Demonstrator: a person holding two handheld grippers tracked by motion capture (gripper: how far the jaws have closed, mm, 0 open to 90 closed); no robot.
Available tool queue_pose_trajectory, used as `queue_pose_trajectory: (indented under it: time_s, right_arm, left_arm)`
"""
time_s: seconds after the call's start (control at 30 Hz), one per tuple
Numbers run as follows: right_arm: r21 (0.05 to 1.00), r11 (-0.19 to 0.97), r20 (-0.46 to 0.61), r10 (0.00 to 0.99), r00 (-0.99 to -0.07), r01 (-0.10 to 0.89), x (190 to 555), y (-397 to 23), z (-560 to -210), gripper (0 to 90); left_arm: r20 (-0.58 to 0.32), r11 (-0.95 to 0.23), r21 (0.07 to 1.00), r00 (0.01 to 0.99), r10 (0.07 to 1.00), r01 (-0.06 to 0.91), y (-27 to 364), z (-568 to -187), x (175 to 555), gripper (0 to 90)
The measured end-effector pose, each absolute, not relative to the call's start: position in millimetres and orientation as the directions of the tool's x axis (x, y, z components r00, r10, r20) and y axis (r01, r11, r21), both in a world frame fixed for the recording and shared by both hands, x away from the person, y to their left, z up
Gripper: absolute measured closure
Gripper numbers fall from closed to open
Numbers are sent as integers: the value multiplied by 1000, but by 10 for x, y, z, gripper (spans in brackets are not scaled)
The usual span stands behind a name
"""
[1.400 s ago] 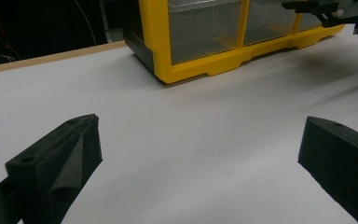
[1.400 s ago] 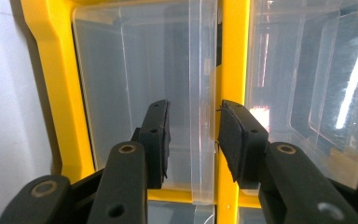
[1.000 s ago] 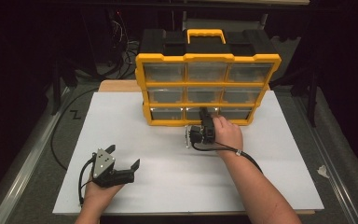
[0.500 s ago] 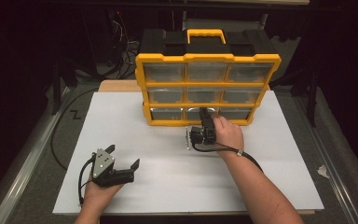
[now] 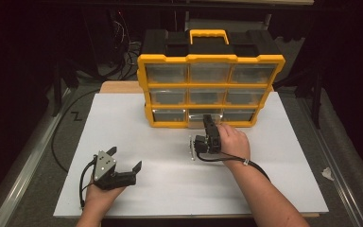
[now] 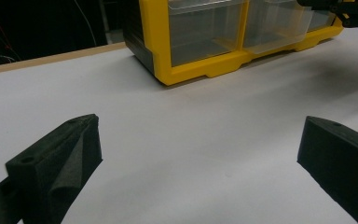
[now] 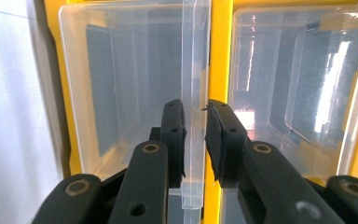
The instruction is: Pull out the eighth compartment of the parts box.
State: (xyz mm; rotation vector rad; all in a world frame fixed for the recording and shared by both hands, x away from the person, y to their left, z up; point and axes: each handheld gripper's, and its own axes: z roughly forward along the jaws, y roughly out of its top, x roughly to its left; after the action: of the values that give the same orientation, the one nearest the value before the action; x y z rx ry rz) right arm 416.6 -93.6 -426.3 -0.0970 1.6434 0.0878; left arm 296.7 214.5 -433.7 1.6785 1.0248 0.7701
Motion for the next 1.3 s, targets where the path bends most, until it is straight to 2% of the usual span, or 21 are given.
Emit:
queue_pose_trajectory:
  time_s: [0.43, 0.87, 0.9, 0.93, 0.97, 1.03, 1.17, 1.3]
  right_arm:
    - [3, 991, -996, -9, -86, -137, 3934, -953, -4257, 789]
    - [6, 991, -995, -8, -101, -137, 3896, -983, -4233, 776]
    - [3, 990, -994, -12, -111, -139, 3894, -983, -4221, 718]
    - [3, 990, -994, -12, -111, -139, 3894, -983, -4221, 718]
    - [-5, 991, -992, -21, -125, -132, 3902, -979, -4209, 645]
    - [1, 991, -990, -18, -139, -135, 3911, -978, -4187, 617]
    - [21, 992, -982, -3, -190, -125, 3949, -973, -4115, 587]
    - [25, 992, -971, -6, -238, -127, 3986, -971, -4060, 608]
  left_arm:
    - [27, -163, 949, 445, 895, 269, 2140, -4333, 2967, 7]
    - [25, -161, 949, 445, 895, 270, 2145, -4334, 2970, 7]
    - [26, -162, 949, 446, 895, 270, 2144, -4333, 2969, 7]
    - [26, -162, 949, 446, 895, 270, 2144, -4333, 2969, 7]
    - [26, -163, 949, 446, 895, 270, 2143, -4335, 2971, 7]
    - [26, -162, 949, 446, 895, 270, 2141, -4335, 2972, 7]
    - [27, -163, 949, 446, 895, 270, 2145, -4333, 2968, 7]
    - [25, -161, 949, 445, 895, 270, 2149, -4333, 2969, 7]
